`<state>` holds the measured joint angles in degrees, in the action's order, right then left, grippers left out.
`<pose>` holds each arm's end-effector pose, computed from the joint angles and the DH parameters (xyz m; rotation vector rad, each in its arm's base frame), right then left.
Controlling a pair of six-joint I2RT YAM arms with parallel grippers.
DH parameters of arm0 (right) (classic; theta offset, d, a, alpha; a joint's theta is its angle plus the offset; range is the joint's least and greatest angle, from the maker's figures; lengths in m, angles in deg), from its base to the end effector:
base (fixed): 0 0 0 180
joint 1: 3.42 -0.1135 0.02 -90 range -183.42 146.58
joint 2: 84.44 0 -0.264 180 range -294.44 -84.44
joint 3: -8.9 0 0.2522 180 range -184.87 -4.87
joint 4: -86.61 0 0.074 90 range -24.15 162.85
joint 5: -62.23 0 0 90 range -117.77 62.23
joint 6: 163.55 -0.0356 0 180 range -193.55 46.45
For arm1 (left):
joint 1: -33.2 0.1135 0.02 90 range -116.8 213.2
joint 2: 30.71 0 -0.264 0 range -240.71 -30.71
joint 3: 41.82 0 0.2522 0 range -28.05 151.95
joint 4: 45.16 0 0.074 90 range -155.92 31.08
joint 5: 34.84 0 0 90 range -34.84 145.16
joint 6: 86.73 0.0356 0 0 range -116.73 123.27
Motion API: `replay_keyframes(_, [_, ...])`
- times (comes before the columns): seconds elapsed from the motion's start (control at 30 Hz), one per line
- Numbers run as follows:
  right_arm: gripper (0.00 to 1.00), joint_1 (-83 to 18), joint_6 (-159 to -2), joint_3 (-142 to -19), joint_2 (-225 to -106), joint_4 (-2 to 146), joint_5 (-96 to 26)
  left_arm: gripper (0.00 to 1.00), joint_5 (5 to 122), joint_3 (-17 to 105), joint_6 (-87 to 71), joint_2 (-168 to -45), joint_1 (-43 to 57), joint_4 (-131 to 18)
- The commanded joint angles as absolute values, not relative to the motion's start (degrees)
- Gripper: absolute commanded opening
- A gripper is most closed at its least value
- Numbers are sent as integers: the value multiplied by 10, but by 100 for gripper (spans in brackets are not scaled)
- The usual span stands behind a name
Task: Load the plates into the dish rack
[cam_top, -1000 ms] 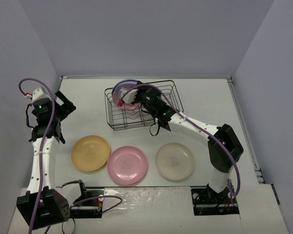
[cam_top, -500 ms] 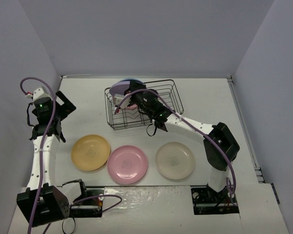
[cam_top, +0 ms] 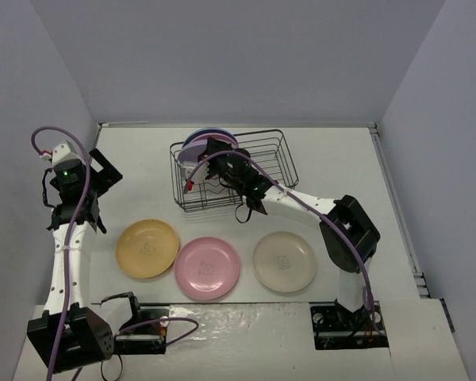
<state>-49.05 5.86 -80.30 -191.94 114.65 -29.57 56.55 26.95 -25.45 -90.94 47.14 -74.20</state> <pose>0.3117 0.3202 0.3046 -1.2690 0.6303 -0.4670 0.2341 0.0572 0.3417 -0.6881 1.8068 -0.1958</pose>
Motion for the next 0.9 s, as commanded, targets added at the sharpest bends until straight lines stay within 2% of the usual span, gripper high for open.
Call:
replay_keyframes(0.0, [0, -490, 88, -825, -1912, 1242, -293, 97, 560, 291, -246, -892, 469, -727])
replay_keyframes(0.43, [0, -472, 47, -839, -1949, 1244, -323, 97, 560, 292, -248, -890, 468, -731])
replay_keyframes(0.5, [3, -468, 28, -842, -1953, 1240, -331, 97, 560, 292, -248, -888, 469, -732])
replay_keyframes(0.67, [17, -463, -2, -841, -1957, 1230, -342, 97, 560, 293, -251, -885, 469, -733])
replay_keyframes(0.77, [39, -461, -11, -842, -1960, 1225, -340, 97, 562, 293, -254, -886, 469, -733])
replay_keyframes(0.87, [56, -459, -19, -847, -1963, 1223, -337, 97, 566, 293, -255, -885, 469, -734])
